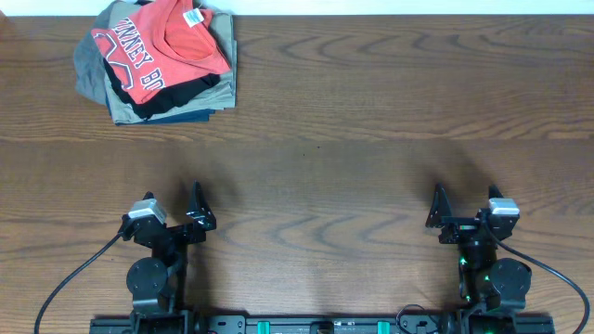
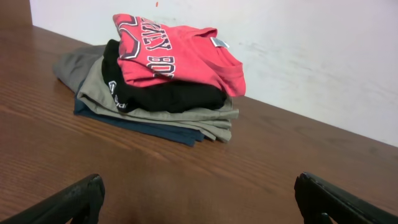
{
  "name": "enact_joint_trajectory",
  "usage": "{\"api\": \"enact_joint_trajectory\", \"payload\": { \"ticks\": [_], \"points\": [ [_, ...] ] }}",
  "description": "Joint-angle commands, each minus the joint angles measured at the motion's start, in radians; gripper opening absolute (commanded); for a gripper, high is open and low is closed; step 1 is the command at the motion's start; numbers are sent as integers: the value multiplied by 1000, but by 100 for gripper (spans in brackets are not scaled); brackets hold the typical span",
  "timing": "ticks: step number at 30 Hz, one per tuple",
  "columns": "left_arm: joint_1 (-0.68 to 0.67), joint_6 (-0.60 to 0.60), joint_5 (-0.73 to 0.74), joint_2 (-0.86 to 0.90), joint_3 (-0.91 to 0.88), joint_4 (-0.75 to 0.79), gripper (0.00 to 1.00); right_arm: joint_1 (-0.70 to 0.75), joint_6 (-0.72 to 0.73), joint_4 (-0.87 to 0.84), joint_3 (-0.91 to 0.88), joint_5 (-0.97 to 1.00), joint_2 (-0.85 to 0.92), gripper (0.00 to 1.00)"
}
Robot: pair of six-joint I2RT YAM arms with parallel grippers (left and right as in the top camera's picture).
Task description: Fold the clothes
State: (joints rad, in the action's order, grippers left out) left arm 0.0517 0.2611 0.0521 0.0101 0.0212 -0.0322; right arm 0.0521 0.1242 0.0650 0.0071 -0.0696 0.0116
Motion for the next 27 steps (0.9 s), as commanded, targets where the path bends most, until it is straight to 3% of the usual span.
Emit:
{"api": "enact_joint_trajectory", "payload": {
  "ticks": [1,6,27],
  "points": [
    [4,-10,-12,-6,-17,-35,98,8,-54,6,-2,16,-7,99],
    [4,-10,-12,-6,-17,-35,98,8,-175,6,-2,21,-7,99],
    [4,-10,-12,-6,-17,-35,98,8,-174,6,-2,20,-7,99]
  ]
}}
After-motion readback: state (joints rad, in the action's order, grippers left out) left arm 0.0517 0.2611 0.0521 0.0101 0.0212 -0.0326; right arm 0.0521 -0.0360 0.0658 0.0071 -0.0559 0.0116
